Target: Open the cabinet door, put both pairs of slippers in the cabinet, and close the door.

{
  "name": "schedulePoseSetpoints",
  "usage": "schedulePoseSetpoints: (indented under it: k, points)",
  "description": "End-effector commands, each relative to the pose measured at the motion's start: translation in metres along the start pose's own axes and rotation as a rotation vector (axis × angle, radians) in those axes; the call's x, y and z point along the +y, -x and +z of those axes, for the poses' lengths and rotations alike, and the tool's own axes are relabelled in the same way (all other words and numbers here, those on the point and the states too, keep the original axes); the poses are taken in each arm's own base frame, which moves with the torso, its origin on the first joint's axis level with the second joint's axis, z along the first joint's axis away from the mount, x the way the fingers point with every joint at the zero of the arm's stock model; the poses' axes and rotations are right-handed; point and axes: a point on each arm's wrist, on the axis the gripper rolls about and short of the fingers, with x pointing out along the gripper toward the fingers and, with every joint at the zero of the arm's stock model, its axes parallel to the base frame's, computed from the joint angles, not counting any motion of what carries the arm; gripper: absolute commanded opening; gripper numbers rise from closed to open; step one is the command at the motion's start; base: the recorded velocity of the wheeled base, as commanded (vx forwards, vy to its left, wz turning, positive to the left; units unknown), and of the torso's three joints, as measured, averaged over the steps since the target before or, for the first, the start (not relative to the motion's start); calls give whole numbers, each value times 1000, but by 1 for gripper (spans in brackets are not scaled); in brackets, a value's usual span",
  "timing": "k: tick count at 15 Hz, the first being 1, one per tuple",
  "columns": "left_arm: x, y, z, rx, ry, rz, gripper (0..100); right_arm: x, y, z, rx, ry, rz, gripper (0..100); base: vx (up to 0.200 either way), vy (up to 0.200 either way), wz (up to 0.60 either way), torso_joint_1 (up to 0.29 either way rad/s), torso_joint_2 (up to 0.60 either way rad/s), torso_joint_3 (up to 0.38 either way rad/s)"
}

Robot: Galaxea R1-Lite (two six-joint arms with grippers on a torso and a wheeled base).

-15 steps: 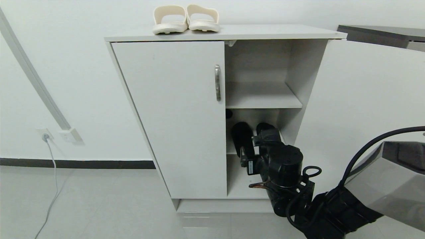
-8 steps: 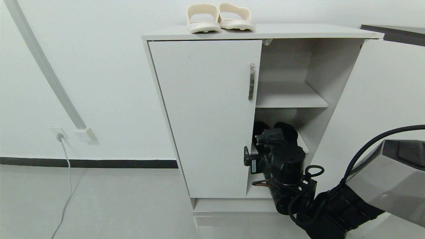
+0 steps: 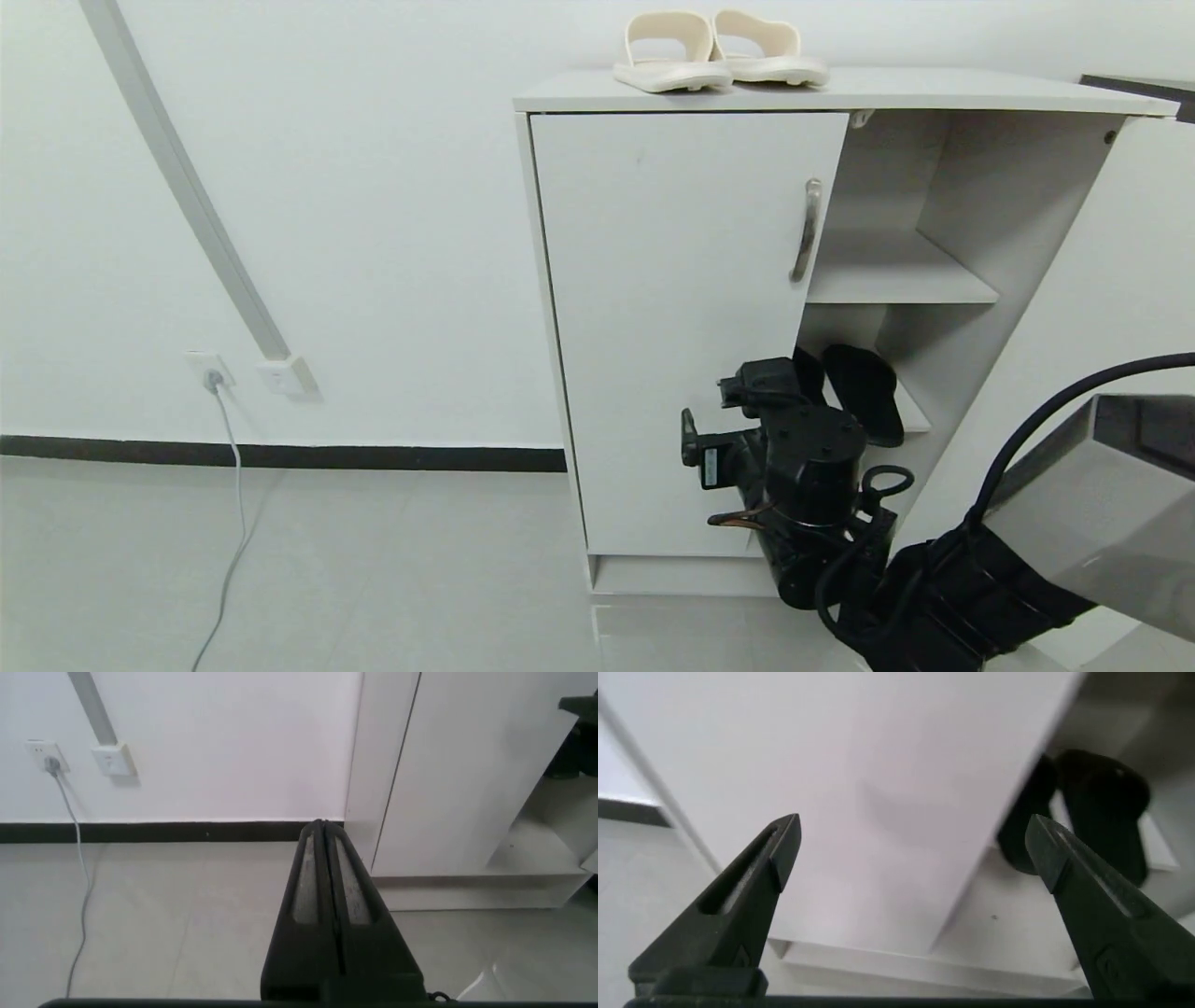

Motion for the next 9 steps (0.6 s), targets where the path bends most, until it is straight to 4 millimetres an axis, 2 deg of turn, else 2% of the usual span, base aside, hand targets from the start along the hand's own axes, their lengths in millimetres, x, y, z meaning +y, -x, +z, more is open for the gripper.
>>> schedulePoseSetpoints:
  k: [1, 5, 9]
  points:
    - [0, 0, 0, 0, 1, 0, 0, -2, 1, 1, -2, 1, -2, 100, 0, 0, 0, 0, 0, 0]
    - [0, 0, 0, 2, -1, 1, 0, -5, 1, 4, -34, -13, 6, 100, 0, 0, 0, 0, 0, 0]
    - [0, 0, 0, 0, -1, 1, 0, -8, 2, -1, -18, 10, 9, 100, 0, 0, 0, 0, 0, 0]
